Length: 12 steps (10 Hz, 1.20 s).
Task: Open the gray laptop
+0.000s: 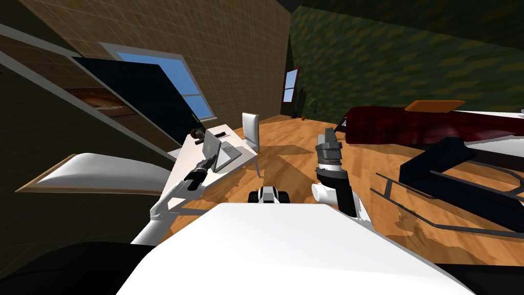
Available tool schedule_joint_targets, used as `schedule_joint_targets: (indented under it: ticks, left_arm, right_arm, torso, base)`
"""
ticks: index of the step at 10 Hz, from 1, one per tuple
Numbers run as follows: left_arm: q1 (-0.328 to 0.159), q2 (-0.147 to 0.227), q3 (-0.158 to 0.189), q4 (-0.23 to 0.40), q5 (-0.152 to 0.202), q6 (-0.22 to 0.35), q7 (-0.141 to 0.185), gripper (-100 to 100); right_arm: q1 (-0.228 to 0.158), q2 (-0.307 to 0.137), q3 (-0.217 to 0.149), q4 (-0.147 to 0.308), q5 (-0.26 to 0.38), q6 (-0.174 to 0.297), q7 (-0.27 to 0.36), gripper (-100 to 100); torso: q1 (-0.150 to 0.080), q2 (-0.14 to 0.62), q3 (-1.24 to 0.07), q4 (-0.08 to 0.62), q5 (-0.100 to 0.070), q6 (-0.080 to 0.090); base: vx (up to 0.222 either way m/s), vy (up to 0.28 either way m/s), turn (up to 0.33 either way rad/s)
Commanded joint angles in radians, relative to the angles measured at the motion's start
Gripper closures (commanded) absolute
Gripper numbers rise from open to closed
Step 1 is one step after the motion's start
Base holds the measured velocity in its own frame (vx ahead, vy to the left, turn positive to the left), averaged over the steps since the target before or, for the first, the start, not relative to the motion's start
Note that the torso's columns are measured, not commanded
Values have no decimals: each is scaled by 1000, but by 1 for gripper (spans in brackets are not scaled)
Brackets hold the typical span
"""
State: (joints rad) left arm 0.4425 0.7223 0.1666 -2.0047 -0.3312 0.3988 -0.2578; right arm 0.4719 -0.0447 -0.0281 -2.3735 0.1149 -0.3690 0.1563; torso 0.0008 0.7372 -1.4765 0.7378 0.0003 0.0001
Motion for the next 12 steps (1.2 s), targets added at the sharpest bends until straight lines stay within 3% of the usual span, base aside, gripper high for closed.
schedule_joint_targets:
  ticks: [1,2,7,9,10,12]
  left_arm:
    - [0,1,-1,2,-1,3,-4,-100]
    - [0,1,-1,2,-1,3,-3,100]
    - [117,108,-18,-94,9,114,-51,100]
    - [120,115,-18,-101,14,121,-51,100]
    - [131,122,-29,-76,-4,125,-72,-100]
    - [133,113,-22,-82,-3,115,-63,-100]
  right_arm:
    - [0,0,0,0,0,0,0,0]
    - [0,0,0,0,0,0,0,0]
    - [0,0,0,0,0,0,0,0]
    - [0,0,0,0,0,0,0,0]
    - [0,0,0,0,0,0,0,0]
    - [0,0,0,0,0,0,0,0]
  torso:
    - [4,3,2,1,1,0]
    - [5,5,3,1,1,0]
    - [-2,-1,-1,-1,-1,0]
    - [-1,1,1,0,0,0]
    - [1,4,2,1,0,0]
    - [0,4,3,1,0,0]
  base:
    - [11,-15,1]
    - [6,-7,-1]
    - [87,-45,-4]
    - [83,-40,0]
    - [9,-29,-24]
    - [2,-9,-1]
